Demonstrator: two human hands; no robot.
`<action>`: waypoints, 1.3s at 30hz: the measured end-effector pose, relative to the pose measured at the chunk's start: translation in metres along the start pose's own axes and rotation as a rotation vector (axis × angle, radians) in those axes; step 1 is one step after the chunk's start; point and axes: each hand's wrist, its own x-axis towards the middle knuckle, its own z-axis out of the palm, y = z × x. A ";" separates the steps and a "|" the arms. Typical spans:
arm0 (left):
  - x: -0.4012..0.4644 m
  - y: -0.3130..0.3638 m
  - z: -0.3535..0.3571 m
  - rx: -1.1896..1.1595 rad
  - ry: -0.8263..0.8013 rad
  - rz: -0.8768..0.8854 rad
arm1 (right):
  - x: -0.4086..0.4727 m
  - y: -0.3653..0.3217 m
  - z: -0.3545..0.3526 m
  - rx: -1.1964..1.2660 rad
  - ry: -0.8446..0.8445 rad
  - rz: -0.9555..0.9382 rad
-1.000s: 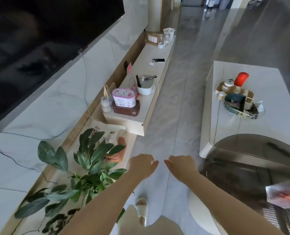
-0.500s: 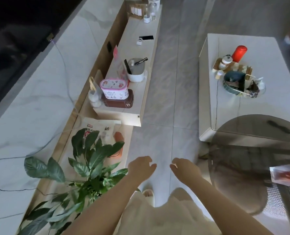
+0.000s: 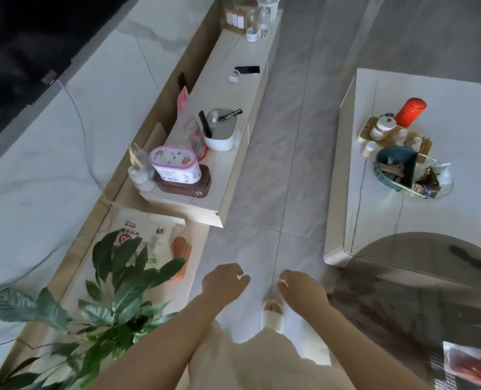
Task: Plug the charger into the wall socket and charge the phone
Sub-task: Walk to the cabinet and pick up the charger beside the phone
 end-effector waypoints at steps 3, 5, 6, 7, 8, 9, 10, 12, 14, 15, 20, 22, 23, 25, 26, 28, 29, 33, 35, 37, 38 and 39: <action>0.016 0.026 -0.008 -0.052 0.024 -0.037 | 0.024 0.015 -0.019 -0.023 -0.005 -0.022; 0.025 0.037 -0.013 -0.060 0.027 -0.050 | 0.035 0.021 -0.028 -0.055 0.003 -0.041; 0.029 0.042 -0.016 -0.057 0.025 -0.051 | 0.041 0.022 -0.032 -0.063 0.008 -0.050; 0.034 0.046 -0.020 -0.054 0.023 -0.050 | 0.046 0.023 -0.036 -0.065 0.010 -0.053; 0.039 0.050 -0.024 -0.050 0.023 -0.050 | 0.051 0.023 -0.040 -0.064 0.014 -0.055; 0.044 0.054 -0.029 -0.047 0.024 -0.050 | 0.057 0.023 -0.044 -0.062 0.019 -0.055; 0.049 0.058 -0.034 -0.048 0.023 -0.054 | 0.063 0.023 -0.048 -0.062 0.025 -0.054; 0.060 0.064 -0.044 -0.065 0.018 -0.065 | 0.074 0.022 -0.055 -0.070 0.032 -0.053; 0.074 0.069 -0.054 -0.075 0.018 -0.069 | 0.088 0.020 -0.063 -0.076 0.032 -0.047; 0.081 0.072 -0.059 -0.066 0.014 -0.065 | 0.096 0.020 -0.067 -0.076 0.032 -0.041; 0.129 0.090 -0.091 -0.008 -0.025 -0.021 | 0.142 0.014 -0.097 -0.035 0.071 0.015; 0.151 0.096 -0.106 0.004 -0.039 -0.007 | 0.160 0.010 -0.112 -0.019 0.092 0.045; 0.162 0.099 -0.115 0.009 -0.045 0.008 | 0.169 0.007 -0.121 -0.018 0.099 0.059; 0.186 0.105 -0.133 0.030 -0.047 0.047 | 0.189 0.002 -0.138 -0.026 0.111 0.079; 0.198 0.109 -0.142 0.044 -0.045 0.062 | 0.198 -0.001 -0.146 -0.028 0.119 0.088; 0.219 0.118 -0.160 0.063 -0.028 0.090 | 0.216 -0.005 -0.162 -0.018 0.146 0.099; 0.228 0.124 -0.168 0.072 -0.017 0.104 | 0.223 -0.007 -0.170 -0.013 0.158 0.104; 0.261 0.148 -0.190 0.106 -0.002 0.143 | 0.251 -0.004 -0.197 0.007 0.179 0.137; 0.278 0.162 -0.196 0.128 -0.003 0.152 | 0.268 0.005 -0.212 0.015 0.181 0.144; 0.298 0.179 -0.201 0.137 -0.005 0.142 | 0.288 0.016 -0.227 0.014 0.179 0.143; 0.309 0.188 -0.204 0.134 -0.005 0.134 | 0.299 0.023 -0.236 0.007 0.175 0.141; 0.320 0.198 -0.206 0.129 0.000 0.129 | 0.311 0.030 -0.245 -0.004 0.170 0.135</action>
